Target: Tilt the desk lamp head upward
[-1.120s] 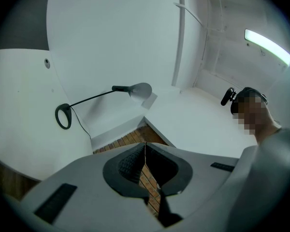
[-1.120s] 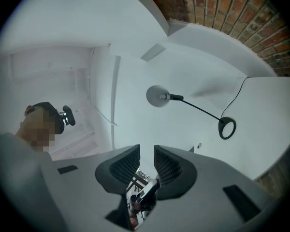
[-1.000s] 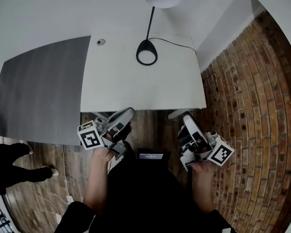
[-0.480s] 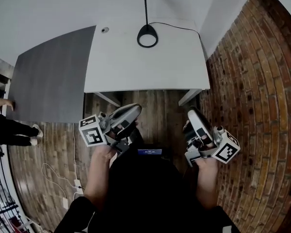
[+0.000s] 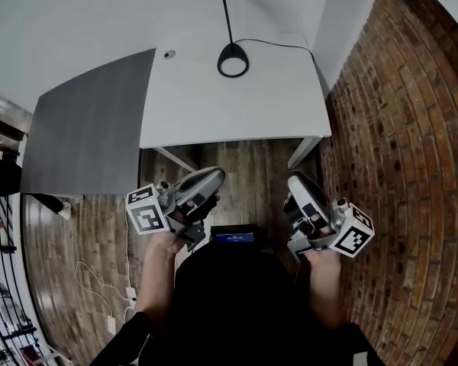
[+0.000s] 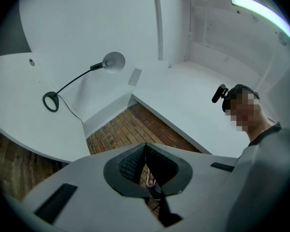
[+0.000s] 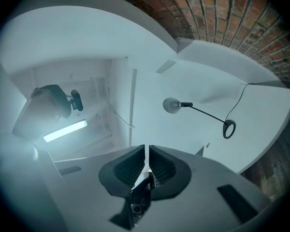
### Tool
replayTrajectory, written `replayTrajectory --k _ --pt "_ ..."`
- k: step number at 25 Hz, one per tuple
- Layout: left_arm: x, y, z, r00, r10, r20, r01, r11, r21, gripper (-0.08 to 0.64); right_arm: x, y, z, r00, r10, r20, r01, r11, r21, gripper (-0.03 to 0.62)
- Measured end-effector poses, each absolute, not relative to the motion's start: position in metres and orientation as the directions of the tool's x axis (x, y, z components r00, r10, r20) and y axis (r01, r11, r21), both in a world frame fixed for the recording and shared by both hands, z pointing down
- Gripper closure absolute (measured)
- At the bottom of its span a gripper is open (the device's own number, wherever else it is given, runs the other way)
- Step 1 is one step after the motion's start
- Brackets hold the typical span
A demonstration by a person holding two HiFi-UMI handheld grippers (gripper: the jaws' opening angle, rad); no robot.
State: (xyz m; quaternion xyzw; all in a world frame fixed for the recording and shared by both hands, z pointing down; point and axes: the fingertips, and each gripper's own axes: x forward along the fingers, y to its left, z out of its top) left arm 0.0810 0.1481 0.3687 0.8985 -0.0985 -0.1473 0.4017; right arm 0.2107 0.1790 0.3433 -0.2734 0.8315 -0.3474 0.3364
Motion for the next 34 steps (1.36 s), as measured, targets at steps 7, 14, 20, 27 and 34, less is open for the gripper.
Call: replayTrajectory --k 7,14,20,27,34 --pt "0.053 0.149 0.369 0.928 -0.297 -0.224 -0.025 -0.651 0.759 0.551 0.177 0.178 0.350 -0.630 -0.704 -0.327 -0.247 0.581 -0.776 0.577" --pt "0.028 0.150 0.368 0.923 -0.271 -0.273 0.033 -0.651 0.759 0.551 0.143 0.184 0.343 -0.640 -0.714 -0.282 -0.310 0.577 -0.756 0.578" --pt "0.018 0.157 0.369 0.926 -0.232 -0.298 0.075 -0.660 0.747 0.551 0.129 0.193 0.340 -0.635 -0.730 -0.253 -0.350 0.564 -0.748 0.578" --pt "0.014 0.167 0.374 0.922 -0.216 -0.322 0.113 -0.644 0.756 0.551 0.122 0.203 0.342 -0.631 -0.743 -0.224 -0.377 0.546 -0.749 0.578" --pt "0.017 0.169 0.377 0.924 -0.202 -0.323 0.127 -0.637 0.760 0.551 0.120 0.202 0.342 -0.630 -0.746 -0.216 -0.388 0.543 -0.744 0.578"
